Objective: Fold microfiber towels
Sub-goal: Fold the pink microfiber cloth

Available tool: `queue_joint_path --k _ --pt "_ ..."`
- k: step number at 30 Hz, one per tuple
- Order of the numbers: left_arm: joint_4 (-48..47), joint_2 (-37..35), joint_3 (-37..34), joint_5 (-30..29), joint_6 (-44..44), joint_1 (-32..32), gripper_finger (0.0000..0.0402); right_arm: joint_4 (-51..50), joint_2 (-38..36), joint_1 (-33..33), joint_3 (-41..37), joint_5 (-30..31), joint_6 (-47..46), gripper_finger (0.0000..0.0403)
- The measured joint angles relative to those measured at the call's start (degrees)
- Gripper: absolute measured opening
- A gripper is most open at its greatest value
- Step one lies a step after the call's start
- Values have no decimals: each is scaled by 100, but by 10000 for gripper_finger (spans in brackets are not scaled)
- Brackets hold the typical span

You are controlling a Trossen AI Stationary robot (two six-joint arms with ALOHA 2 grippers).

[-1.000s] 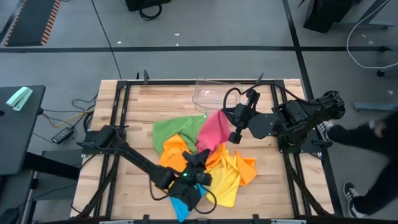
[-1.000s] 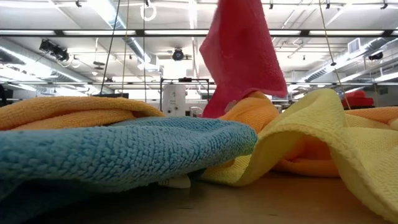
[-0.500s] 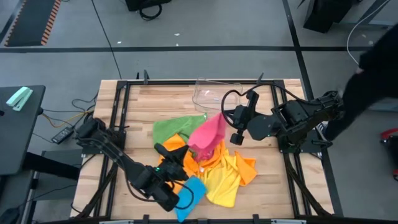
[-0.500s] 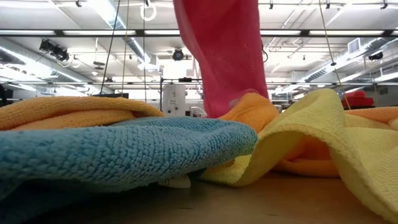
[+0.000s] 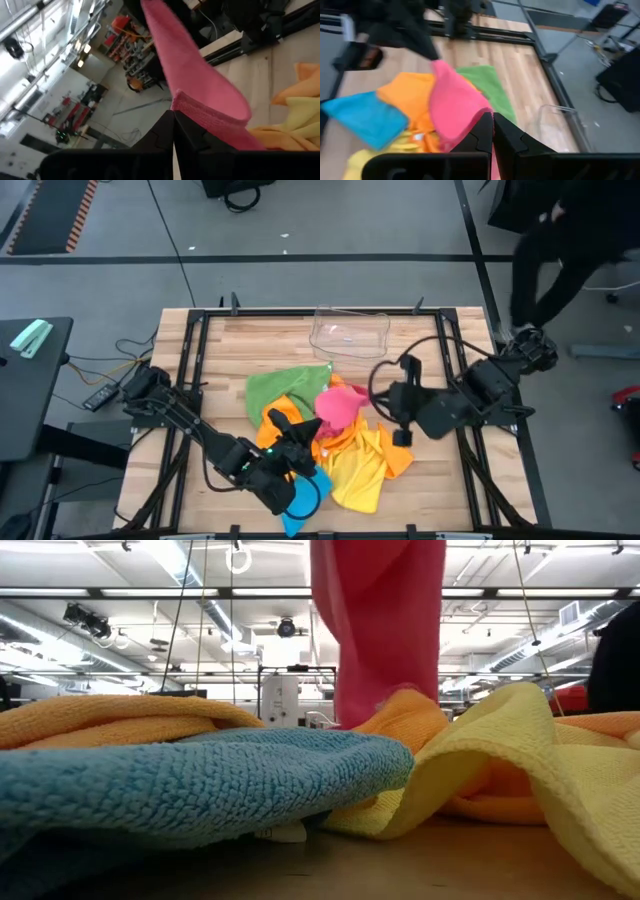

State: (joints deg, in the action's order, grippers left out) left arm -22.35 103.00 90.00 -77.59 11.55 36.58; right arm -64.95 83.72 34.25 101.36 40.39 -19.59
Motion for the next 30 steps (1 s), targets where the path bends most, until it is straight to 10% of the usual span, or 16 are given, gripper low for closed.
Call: queue_joint_path --k 21,30 --pt "868 -157 1281 1736 1611 315 19 212 -79 1775 517 -1047 -646 12" --pt "-1208 -153 1272 2233 -585 201 6 -503 -80 1550 238 -650 -1337 12"
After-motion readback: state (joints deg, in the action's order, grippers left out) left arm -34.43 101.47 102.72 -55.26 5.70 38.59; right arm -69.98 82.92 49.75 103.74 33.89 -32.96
